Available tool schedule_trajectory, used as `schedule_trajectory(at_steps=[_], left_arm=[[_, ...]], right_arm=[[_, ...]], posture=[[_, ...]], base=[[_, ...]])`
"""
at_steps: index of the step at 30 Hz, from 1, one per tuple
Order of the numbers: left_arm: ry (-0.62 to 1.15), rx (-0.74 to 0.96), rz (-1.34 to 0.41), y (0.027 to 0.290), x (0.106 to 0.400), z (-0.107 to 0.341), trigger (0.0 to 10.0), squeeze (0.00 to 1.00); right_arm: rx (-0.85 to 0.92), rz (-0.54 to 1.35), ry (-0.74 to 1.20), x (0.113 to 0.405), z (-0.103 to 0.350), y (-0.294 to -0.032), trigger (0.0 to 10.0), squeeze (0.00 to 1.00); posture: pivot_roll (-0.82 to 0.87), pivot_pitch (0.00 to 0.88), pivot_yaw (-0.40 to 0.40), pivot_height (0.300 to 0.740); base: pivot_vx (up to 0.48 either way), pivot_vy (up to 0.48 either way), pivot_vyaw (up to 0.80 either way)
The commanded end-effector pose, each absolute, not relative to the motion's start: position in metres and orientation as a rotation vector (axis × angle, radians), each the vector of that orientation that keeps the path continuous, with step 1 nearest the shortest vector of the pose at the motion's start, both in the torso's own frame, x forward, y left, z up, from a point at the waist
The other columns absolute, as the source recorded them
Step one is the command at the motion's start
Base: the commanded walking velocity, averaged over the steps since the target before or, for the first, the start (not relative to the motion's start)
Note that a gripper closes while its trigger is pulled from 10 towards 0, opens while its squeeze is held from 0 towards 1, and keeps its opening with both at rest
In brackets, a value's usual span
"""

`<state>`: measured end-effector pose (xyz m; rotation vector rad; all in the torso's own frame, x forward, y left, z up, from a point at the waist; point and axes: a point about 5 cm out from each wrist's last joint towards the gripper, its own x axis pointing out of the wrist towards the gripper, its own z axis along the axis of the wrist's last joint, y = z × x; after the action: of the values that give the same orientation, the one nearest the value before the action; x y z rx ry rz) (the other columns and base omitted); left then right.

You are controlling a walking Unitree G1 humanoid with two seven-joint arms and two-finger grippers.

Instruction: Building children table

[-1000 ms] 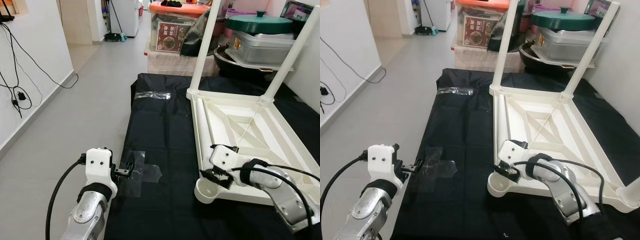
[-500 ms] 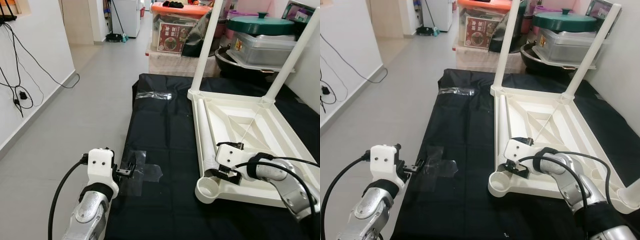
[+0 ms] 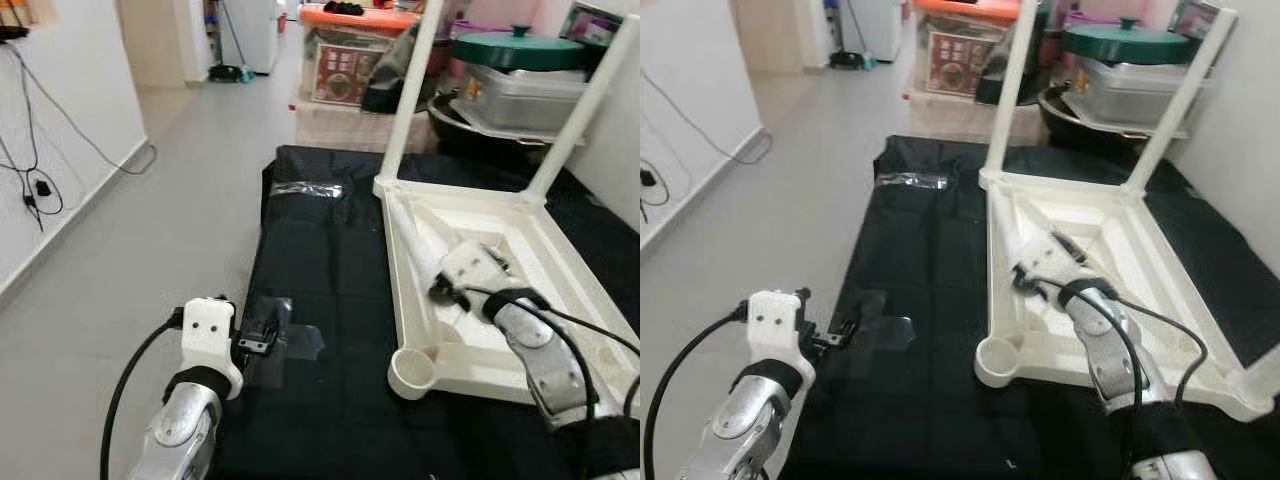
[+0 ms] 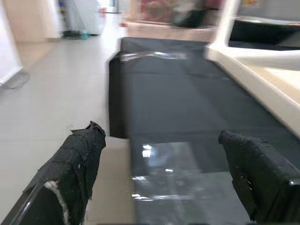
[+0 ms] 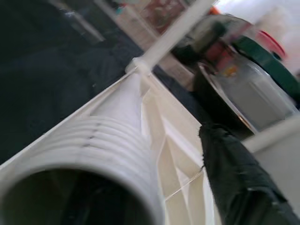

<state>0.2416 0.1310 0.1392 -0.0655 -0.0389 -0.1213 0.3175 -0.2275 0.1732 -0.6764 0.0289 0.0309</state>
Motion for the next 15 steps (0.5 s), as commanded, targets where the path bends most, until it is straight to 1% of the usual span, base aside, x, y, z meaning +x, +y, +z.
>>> schedule_trajectory(at_steps=[1,9,11,15], left_arm=[[-0.029,-0.061,-0.118,0.132,0.240,0.137,10.0,0.00],[-0.030,-0.055,-0.117,0.134,0.243,0.137,10.0,0.00],[-0.033,-0.050,-0.118,0.134,0.246,0.138,10.0,0.00],[-0.036,-0.049,-0.114,0.134,0.247,0.138,10.0,0.00]], right_arm=[[-0.625,-0.001,0.058,0.312,0.163,-0.228,0.0,0.00],[-0.530,-0.006,0.056,0.304,0.153,-0.215,0.0,0.00],[-0.492,0.069,0.045,0.302,0.148,-0.202,0.0,0.00],[-0.475,0.092,0.024,0.303,0.151,-0.201,0.0,0.00]], posture=[[-0.03,0.000,-0.096,0.740],[-0.04,0.000,-0.085,0.740],[-0.04,0.000,-0.082,0.740],[-0.04,0.000,-0.083,0.740]], base=[[0.000,0.000,0.00],[0.000,0.000,0.00],[0.000,0.000,0.00],[0.000,0.000,0.00]])
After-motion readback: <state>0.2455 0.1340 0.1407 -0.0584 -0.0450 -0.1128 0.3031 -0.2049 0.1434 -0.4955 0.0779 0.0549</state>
